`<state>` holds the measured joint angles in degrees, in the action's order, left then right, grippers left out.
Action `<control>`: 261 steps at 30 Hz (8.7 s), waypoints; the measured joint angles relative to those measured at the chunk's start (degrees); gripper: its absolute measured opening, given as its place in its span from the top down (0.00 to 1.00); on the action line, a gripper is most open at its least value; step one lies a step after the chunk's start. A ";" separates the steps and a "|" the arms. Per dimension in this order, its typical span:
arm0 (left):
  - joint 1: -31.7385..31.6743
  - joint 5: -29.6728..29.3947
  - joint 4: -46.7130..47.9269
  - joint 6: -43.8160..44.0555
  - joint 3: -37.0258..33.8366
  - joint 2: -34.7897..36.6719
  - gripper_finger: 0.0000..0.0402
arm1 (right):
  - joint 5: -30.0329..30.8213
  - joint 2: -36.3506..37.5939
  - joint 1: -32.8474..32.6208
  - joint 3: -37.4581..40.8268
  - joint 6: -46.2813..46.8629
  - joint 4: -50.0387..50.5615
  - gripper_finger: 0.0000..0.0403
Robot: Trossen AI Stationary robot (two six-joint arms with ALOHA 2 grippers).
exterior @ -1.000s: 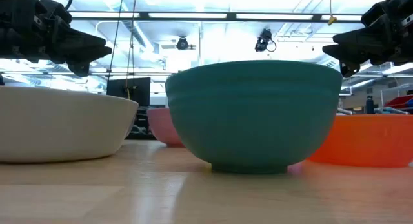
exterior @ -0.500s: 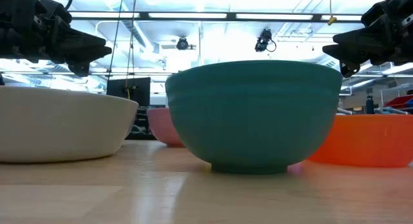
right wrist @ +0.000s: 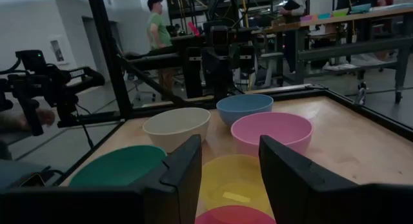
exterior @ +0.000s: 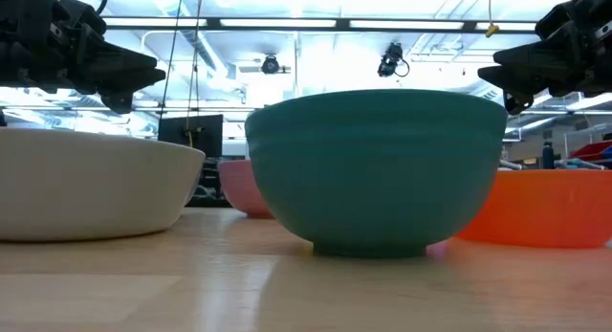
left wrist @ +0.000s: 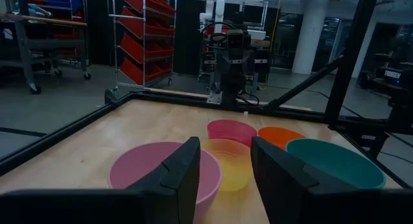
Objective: Nest bowls inside each other
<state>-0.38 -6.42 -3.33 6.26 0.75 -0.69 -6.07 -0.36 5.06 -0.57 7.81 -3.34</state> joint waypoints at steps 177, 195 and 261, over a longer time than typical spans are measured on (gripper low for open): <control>0.19 3.62 67.09 2.45 38.83 -62.35 0.59 | 14.03 -101.63 0.94 -76.20 19.23 29.56 0.50; 0.33 1.13 65.07 3.26 54.66 -61.71 0.59 | 13.97 -102.65 5.49 -83.06 11.71 7.03 0.50; 5.76 -13.75 49.20 3.23 69.29 -52.12 0.59 | -0.79 -144.87 7.06 -131.85 10.10 36.79 0.59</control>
<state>5.39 -20.16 45.87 9.50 70.04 -52.82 -6.85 -145.23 12.12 -132.42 17.91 33.45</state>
